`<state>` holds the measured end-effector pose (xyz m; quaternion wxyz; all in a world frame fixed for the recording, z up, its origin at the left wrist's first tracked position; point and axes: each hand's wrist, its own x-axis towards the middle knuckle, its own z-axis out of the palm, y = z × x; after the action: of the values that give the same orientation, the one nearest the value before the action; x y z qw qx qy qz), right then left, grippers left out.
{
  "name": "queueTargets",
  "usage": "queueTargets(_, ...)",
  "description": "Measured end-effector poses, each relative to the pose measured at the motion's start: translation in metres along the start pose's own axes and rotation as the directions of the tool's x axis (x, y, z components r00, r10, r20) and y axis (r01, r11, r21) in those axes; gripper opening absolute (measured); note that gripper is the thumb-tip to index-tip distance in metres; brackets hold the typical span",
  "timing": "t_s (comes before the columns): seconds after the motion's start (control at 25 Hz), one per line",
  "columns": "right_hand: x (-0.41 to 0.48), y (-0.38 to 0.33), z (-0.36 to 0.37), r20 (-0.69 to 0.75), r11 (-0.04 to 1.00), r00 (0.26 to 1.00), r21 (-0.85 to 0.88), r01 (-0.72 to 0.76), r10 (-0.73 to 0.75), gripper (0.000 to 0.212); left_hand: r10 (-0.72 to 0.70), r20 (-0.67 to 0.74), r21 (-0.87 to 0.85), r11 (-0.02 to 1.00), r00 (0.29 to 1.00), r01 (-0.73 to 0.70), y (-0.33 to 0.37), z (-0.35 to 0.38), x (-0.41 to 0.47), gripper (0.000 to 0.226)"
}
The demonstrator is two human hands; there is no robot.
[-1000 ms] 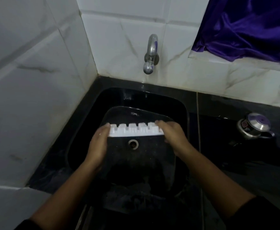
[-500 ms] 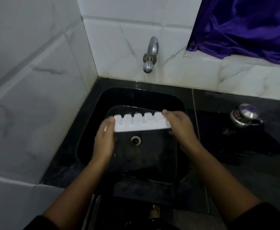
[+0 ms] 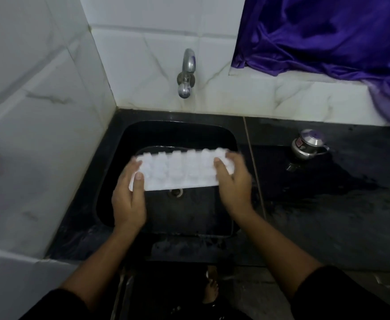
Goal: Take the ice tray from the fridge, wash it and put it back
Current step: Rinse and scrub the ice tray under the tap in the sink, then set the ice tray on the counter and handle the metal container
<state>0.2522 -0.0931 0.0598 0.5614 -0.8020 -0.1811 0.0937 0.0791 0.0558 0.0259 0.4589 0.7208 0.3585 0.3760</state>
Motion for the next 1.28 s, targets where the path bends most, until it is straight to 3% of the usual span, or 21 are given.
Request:
queueTargets(0.08, -0.003, 0.006, -0.001, 0.230, 0.948, 0.922, -0.139, -0.286, 0.312, 0.060, -0.377, 0.075, 0.166, 0.918, 0.923, 0.361, -0.006, 0.002, 0.007, 0.066)
queueTargets(0.12, -0.002, 0.006, -0.010, 0.315, 0.932, 0.879, -0.176, -0.317, 0.358, 0.068, -0.470, 0.083, 0.247, 0.864, 0.879, 0.439, -0.005, -0.002, 0.014, 0.075)
queueTargets(0.24, 0.006, 0.001, -0.046, 0.461, 0.975, 0.871, -0.205, -0.085, 0.173, 0.062, -0.585, 0.095, 0.260, 0.796, 0.805, 0.547, 0.008, -0.014, 0.041, 0.117)
queueTargets(0.32, 0.017, 0.009, -0.065, 0.424, 0.967, 0.904, -0.250, 0.058, 0.055, 0.039, -0.625, 0.200, 0.195, 0.780, 0.755, 0.594, 0.030, -0.010, 0.045, 0.104)
queueTargets(0.4, 0.034, 0.023, -0.083, 0.291, 0.960, 0.957, -0.267, 0.083, -0.002, 0.026, -0.610, 0.290, 0.218, 0.793, 0.738, 0.569, 0.050, 0.002, 0.040, 0.096)
queueTargets(0.52, 0.055, 0.041, -0.115, 0.165, 0.936, 0.986, -0.346, 0.069, -0.012, 0.040, -0.540, 0.380, 0.260, 0.842, 0.751, 0.473, 0.063, 0.037, 0.026, 0.085)
queueTargets(0.6, 0.072, 0.060, -0.144, 0.155, 0.921, 0.988, -0.386, 0.045, 0.016, 0.046, -0.450, 0.396, 0.219, 0.893, 0.801, 0.394, 0.059, 0.069, 0.010, 0.070)
queueTargets(0.68, 0.086, 0.079, -0.176, 0.154, 0.915, 0.986, -0.404, 0.005, 0.062, 0.042, -0.349, 0.397, 0.177, 0.936, 0.848, 0.303, 0.053, 0.106, -0.006, 0.045)
queueTargets(0.76, 0.101, 0.102, -0.210, 0.138, 0.925, 0.986, -0.379, -0.038, 0.097, 0.022, -0.297, 0.371, 0.160, 0.954, 0.880, 0.255, 0.054, 0.146, -0.025, 0.015)
queueTargets(0.8, 0.109, 0.113, -0.231, 0.134, 0.930, 0.985, -0.363, -0.054, 0.110, 0.012, -0.296, 0.355, 0.169, 0.953, 0.887, 0.250, 0.058, 0.170, -0.035, 0.020)
queueTargets(0.92, 0.133, 0.149, -0.284, 0.127, 0.926, 0.984, -0.370, -0.074, 0.129, 0.025, -0.287, 0.322, 0.202, 0.952, 0.902, 0.230, 0.072, 0.235, -0.065, 0.029)
queueTargets(1.04, 0.153, 0.182, -0.330, 0.150, 0.899, 0.979, -0.435, -0.058, 0.136, 0.013, -0.234, 0.310, 0.238, 0.957, 0.922, 0.163, 0.082, 0.293, -0.087, 0.041)
queueTargets(1.16, 0.165, 0.209, -0.358, 0.192, 0.874, 0.969, -0.484, -0.044, 0.156, 0.010, -0.163, 0.276, 0.371, 0.927, 0.947, 0.052, 0.084, 0.332, -0.106, 0.047)
queueTargets(1.28, 0.170, 0.230, -0.373, 0.225, 0.868, 0.959, -0.496, -0.039, 0.171, 0.012, -0.167, 0.252, 0.429, 0.902, 0.953, 0.044, 0.082, 0.354, -0.125, 0.046)
